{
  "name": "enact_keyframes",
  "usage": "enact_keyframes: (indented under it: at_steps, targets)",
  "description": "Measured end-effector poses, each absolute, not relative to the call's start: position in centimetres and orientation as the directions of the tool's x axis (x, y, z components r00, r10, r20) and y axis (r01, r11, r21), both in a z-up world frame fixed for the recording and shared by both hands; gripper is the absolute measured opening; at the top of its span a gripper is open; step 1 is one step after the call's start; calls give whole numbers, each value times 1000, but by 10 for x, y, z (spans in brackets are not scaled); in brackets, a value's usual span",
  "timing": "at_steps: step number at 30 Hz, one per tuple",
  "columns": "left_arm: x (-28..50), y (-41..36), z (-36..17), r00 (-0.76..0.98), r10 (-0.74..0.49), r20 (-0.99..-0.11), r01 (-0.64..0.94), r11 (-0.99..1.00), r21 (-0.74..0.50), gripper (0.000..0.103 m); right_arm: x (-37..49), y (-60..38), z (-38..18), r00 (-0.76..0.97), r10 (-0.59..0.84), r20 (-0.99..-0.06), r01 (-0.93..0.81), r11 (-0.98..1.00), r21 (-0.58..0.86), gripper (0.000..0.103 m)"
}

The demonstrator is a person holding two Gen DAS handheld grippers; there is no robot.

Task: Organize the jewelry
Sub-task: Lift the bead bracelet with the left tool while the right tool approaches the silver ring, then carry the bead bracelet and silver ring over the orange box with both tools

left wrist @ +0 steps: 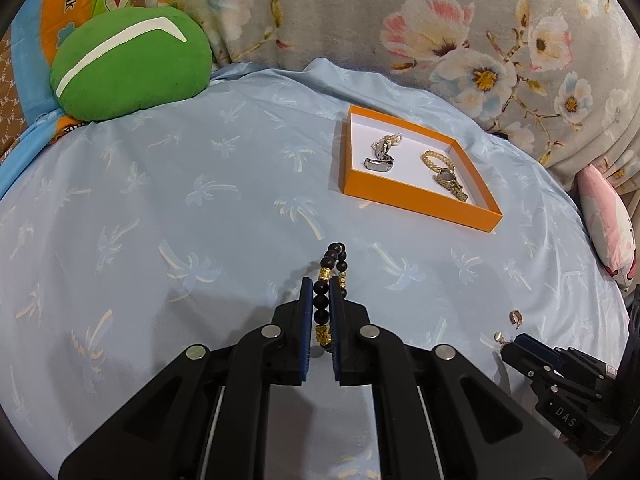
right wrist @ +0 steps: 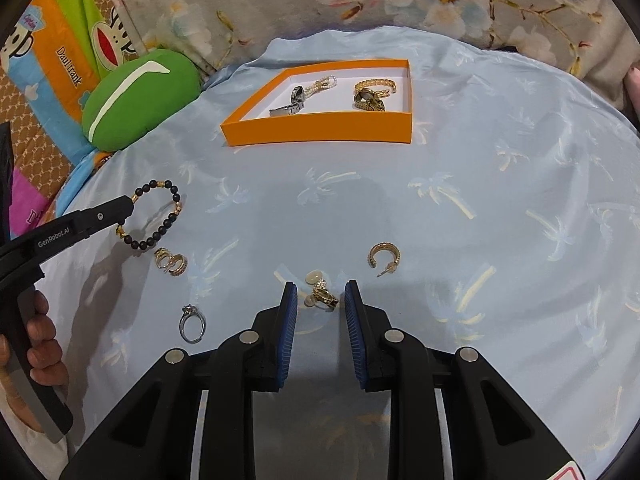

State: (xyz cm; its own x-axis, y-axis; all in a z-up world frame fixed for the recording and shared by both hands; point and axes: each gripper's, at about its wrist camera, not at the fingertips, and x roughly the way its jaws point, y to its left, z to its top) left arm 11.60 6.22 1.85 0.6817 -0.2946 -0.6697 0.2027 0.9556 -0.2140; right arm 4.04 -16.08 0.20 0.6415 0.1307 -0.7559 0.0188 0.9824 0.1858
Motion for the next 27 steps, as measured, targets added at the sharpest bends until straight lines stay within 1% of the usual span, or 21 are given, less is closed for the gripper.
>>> enact_keyframes:
  at_steps: [4,9,12,16,20,23,27]
  targets:
    - [117,63,16,676,-296,-675,201,955,-217,7,39,-162,3,650,122,-750,31,982,186,23]
    - [118,62,14,671,-296,-680,202,955,-216,7,40,-176,5,669,85,-739,98,975,200,23]
    - [118,62,13,670,-295,-681,203,955,-215,7,43,-180,6,665,78,-742,110,974,200,23]
    - [119,62,12,669,-293,-683,203,956,-211,7,36,-155,14,671,138,-729,12,980,197,24]
    - [119,62,10,665,-290,-688,201,957,-209,7,32,-117,10,630,223,-744,-95,973,211,24]
    - [120,62,10,664,-291,-689,200,957,-211,7,32,-95,4,607,230,-761,-140,973,183,24]
    - [120,62,9,664,-294,-688,203,956,-213,7,33,-83,2,597,220,-772,-152,975,160,25]
